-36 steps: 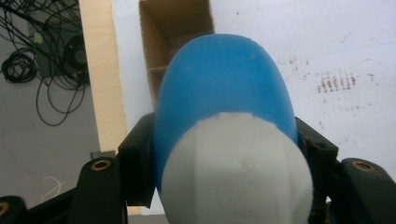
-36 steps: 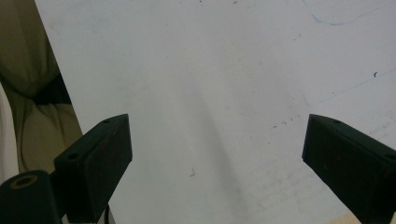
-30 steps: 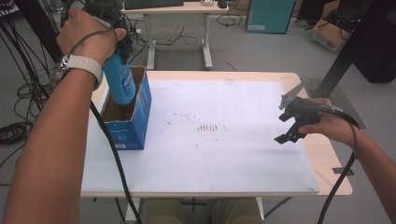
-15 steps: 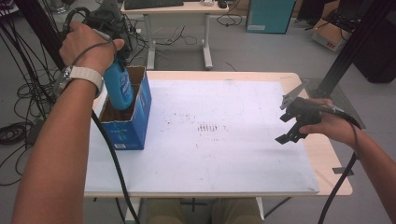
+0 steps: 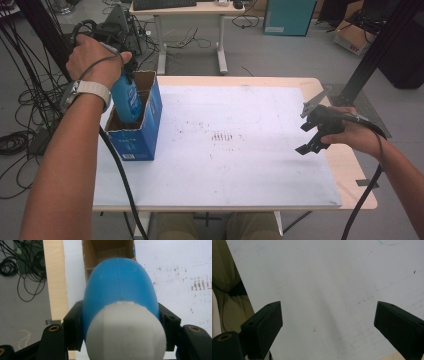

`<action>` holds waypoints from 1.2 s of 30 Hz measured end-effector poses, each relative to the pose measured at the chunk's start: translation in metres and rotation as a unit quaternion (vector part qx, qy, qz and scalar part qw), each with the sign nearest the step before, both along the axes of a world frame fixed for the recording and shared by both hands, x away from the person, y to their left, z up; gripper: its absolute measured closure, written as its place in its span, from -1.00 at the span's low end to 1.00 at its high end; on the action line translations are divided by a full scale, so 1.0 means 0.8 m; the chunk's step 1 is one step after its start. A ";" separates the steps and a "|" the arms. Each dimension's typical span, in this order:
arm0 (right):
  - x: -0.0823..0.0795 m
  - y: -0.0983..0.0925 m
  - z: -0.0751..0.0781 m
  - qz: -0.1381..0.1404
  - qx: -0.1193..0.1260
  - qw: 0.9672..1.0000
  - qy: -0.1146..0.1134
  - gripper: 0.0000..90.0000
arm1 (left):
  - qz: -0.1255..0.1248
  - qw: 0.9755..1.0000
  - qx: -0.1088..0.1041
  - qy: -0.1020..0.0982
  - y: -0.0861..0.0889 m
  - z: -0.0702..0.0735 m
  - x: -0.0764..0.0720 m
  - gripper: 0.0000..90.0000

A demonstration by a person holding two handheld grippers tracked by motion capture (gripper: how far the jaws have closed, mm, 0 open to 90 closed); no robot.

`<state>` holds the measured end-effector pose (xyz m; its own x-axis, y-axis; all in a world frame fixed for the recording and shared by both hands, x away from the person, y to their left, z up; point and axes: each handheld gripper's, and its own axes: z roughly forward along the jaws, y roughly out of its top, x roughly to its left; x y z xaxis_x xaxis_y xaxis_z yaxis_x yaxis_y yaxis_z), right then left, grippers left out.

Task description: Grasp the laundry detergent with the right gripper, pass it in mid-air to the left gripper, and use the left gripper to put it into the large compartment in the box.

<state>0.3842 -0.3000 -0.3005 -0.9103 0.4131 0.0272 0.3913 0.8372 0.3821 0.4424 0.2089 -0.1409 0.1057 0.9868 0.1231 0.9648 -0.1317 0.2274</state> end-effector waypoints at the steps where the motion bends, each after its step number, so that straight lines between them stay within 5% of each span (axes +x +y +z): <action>1: 0.000 0.000 -0.001 -0.001 0.002 1.000 0.000 -0.82 | 0.001 1.000 0.000 0.002 0.001 -0.002 0.000 -0.17; 36: -0.002 -0.007 -0.015 -0.019 0.004 1.000 0.003 -0.82 | -0.004 1.000 -0.001 0.013 0.013 -0.098 0.002 -0.17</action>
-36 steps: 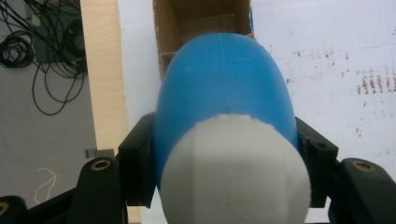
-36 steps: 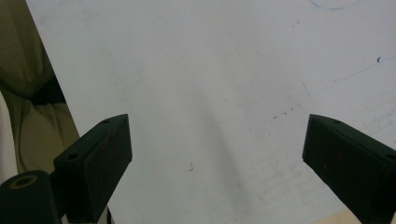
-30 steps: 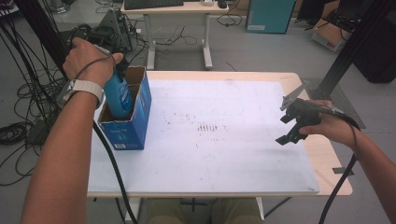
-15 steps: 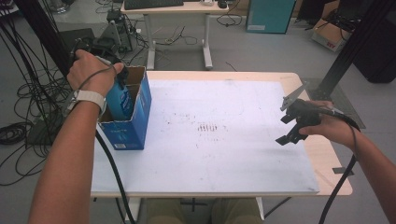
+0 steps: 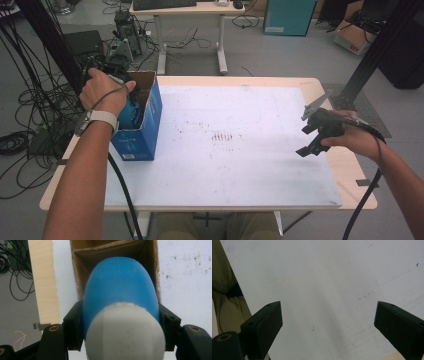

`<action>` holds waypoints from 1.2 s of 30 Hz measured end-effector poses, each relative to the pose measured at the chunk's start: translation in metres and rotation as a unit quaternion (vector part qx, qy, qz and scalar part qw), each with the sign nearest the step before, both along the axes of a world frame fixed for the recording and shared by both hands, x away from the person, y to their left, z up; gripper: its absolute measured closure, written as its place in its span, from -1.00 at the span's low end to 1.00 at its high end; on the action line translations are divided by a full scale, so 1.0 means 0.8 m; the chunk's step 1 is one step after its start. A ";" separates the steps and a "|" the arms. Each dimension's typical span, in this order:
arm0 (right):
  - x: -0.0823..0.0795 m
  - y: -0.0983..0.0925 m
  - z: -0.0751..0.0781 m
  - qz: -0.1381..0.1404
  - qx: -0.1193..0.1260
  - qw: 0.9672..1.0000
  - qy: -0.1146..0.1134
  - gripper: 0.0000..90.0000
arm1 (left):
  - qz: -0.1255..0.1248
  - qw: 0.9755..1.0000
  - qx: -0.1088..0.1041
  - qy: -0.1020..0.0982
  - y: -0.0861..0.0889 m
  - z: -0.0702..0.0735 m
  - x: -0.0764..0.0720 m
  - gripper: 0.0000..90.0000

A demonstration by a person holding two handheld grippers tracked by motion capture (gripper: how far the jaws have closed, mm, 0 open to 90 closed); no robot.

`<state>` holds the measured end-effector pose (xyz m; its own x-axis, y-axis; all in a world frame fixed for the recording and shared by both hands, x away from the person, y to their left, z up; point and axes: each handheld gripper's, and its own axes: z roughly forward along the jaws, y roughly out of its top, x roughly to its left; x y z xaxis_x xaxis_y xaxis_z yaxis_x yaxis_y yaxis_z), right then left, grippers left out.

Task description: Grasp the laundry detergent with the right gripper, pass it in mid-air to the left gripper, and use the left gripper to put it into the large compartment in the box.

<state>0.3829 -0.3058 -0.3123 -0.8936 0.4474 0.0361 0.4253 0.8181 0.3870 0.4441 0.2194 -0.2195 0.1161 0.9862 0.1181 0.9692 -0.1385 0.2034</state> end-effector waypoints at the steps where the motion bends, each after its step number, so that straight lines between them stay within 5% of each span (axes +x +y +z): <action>1: 0.000 0.000 0.000 -0.001 -0.001 1.000 0.003 -0.82 | 0.002 1.000 -0.001 0.002 0.000 -0.004 0.000 -0.17; 15: -0.002 -0.007 -0.008 -0.010 0.002 1.000 0.007 -0.82 | 0.000 1.000 -0.002 0.014 0.007 -0.042 0.000 -0.17; 36: -0.002 -0.012 -0.014 -0.015 0.004 1.000 0.011 -0.83 | -0.007 1.000 -0.002 0.018 0.008 -0.065 0.000 -0.17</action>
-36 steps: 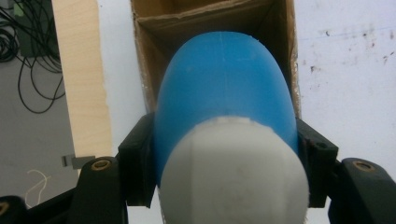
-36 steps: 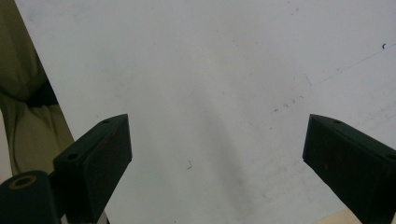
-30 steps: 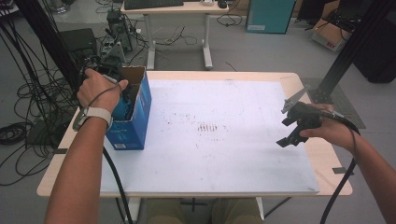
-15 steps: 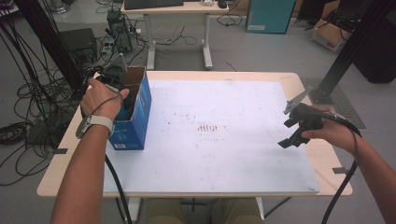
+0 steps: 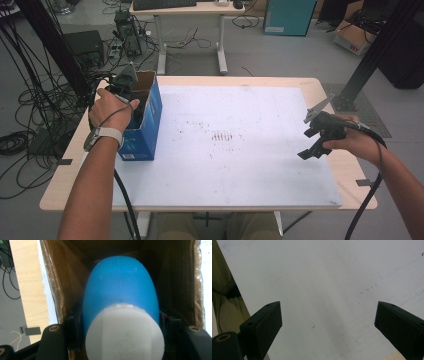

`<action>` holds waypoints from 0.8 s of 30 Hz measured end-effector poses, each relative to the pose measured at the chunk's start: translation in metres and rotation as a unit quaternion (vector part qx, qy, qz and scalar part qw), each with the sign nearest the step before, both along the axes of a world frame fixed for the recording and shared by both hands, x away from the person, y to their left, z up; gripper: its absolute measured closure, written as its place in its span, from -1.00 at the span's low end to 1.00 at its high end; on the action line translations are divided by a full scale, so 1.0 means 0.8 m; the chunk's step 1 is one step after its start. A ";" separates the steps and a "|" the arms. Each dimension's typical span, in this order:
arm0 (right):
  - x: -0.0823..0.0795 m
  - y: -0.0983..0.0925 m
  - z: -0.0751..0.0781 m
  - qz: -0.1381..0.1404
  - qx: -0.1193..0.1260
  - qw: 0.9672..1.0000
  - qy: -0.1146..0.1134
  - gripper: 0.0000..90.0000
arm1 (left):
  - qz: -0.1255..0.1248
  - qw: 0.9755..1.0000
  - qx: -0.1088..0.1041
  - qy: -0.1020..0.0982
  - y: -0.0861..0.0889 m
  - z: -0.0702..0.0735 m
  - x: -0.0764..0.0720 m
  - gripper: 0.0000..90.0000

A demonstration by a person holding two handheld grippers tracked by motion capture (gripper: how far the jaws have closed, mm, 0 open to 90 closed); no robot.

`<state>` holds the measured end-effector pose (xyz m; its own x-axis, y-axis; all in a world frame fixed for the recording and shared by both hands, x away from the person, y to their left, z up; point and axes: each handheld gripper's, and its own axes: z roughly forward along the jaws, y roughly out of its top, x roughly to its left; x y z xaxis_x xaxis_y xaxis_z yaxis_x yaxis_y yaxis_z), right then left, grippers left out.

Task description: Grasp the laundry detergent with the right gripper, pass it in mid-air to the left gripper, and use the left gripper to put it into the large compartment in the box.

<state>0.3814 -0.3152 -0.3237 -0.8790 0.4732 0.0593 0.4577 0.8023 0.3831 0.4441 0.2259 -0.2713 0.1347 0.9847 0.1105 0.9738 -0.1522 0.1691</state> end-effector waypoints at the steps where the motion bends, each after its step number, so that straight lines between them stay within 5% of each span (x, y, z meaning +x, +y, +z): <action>1: 0.000 0.000 -0.001 -0.001 0.002 1.000 -0.001 -0.83 | 0.000 1.000 0.000 -0.001 0.000 0.000 0.000 -0.17; 24: -0.004 -0.003 0.002 -0.003 -0.002 1.000 -0.002 -0.83 | 0.005 1.000 -0.002 0.001 0.002 -0.001 0.001 -0.17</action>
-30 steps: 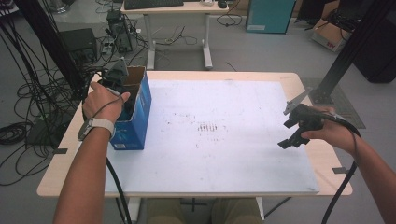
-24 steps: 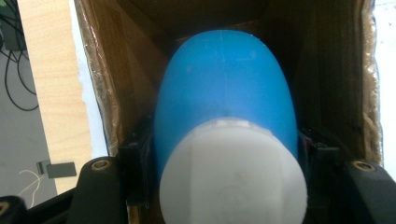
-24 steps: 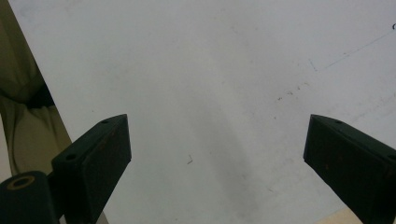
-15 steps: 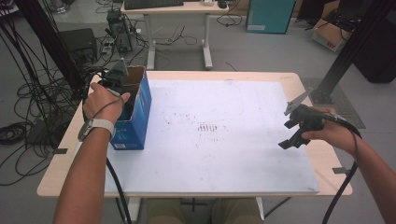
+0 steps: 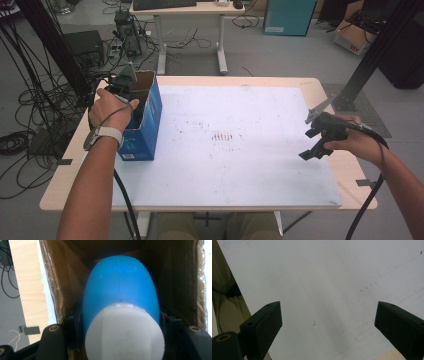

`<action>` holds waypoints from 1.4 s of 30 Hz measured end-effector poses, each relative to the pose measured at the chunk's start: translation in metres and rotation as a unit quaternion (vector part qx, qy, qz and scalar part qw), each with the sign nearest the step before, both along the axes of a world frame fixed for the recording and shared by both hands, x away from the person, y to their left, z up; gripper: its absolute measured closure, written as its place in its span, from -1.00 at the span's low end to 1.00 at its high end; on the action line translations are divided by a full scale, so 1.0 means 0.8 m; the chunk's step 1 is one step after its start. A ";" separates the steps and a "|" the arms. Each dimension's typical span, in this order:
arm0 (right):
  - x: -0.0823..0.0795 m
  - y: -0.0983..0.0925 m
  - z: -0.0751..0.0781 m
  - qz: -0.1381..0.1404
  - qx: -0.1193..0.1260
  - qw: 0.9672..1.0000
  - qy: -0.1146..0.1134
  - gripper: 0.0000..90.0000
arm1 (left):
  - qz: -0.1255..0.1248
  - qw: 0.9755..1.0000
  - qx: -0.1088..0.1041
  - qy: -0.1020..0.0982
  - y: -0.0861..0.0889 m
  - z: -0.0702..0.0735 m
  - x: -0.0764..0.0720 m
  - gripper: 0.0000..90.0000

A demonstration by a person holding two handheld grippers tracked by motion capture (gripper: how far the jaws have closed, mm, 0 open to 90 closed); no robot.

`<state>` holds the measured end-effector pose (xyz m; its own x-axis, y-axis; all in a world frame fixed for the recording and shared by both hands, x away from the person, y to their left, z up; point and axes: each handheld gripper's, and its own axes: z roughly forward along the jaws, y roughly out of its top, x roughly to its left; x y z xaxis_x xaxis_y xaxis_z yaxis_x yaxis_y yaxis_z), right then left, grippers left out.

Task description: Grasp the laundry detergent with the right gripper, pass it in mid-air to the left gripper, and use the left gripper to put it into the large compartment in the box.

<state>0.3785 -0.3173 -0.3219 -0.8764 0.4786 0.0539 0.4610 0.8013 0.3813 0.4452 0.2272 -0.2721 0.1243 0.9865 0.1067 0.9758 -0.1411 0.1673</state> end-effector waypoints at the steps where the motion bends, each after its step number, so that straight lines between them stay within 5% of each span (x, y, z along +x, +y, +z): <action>1: 0.000 0.000 0.000 0.000 0.000 1.000 0.000 -0.83 | -0.001 1.000 0.000 0.001 0.000 0.000 0.000 -0.17; 42: 0.001 -0.001 -0.001 0.001 -0.001 1.000 0.000 -0.83 | -0.001 1.000 -0.001 0.001 0.001 0.000 0.000 -0.17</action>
<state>0.3791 -0.3178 -0.3229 -0.8771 0.4774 0.0525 0.4597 0.8030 0.3793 0.4451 0.2278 -0.2722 0.1274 0.9863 0.1045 0.9758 -0.1435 0.1648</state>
